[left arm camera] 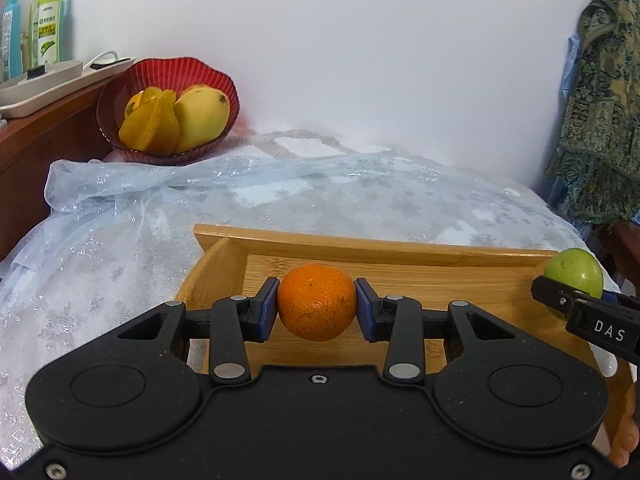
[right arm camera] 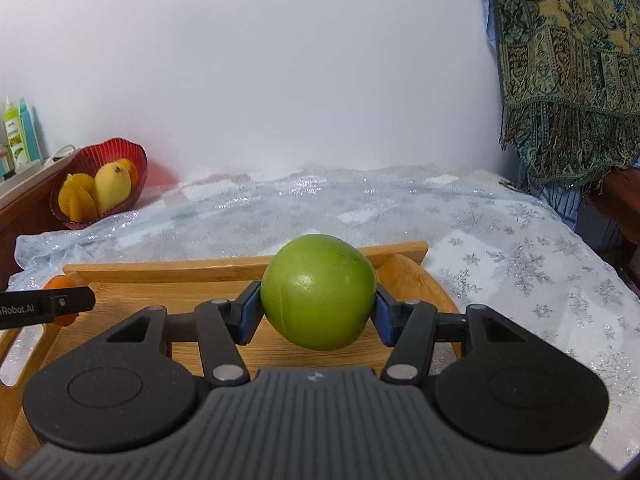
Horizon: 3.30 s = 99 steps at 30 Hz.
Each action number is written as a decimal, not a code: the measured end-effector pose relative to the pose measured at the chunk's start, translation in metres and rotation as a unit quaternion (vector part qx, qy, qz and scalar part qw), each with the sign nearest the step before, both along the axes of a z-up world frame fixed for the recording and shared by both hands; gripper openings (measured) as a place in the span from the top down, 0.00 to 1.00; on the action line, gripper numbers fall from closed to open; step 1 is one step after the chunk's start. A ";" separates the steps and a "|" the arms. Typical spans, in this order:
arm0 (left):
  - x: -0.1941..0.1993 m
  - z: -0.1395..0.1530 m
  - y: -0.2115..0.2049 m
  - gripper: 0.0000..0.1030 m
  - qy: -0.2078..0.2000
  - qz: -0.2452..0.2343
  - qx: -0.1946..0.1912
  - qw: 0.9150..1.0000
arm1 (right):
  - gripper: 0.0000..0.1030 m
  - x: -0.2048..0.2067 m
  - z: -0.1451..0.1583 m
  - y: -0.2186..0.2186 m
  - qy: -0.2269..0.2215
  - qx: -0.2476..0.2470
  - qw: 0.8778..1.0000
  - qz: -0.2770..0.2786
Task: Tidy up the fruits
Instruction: 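Lift the mandarin with the left gripper while the right gripper carries the green fruit over the tray, then open the left gripper over the tray while the right gripper releases the green fruit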
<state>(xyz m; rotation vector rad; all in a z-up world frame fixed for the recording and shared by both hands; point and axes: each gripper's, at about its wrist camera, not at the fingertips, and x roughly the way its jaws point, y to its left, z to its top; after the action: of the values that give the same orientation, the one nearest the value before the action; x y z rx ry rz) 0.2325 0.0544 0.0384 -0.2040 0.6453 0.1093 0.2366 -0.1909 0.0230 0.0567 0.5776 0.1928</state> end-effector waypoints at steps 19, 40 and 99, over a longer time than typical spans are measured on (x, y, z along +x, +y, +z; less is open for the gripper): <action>0.011 -0.015 -0.002 0.63 0.026 -0.008 0.010 1.000 | 0.43 0.016 -0.010 -0.001 0.030 -0.001 1.000 -0.001; 0.010 -0.016 -0.005 0.62 0.028 -0.014 0.023 0.999 | 0.30 0.018 -0.012 -0.003 0.047 0.006 0.999 -0.010; -0.001 -0.011 -0.008 0.07 0.022 -0.029 0.031 0.999 | 0.05 0.006 -0.011 0.002 0.057 -0.005 0.998 0.002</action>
<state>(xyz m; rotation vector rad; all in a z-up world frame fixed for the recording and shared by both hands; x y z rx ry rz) 0.2313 0.0465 0.0270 -0.1230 0.6898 0.0783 0.2428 -0.1887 0.0125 0.0579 0.6917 0.1911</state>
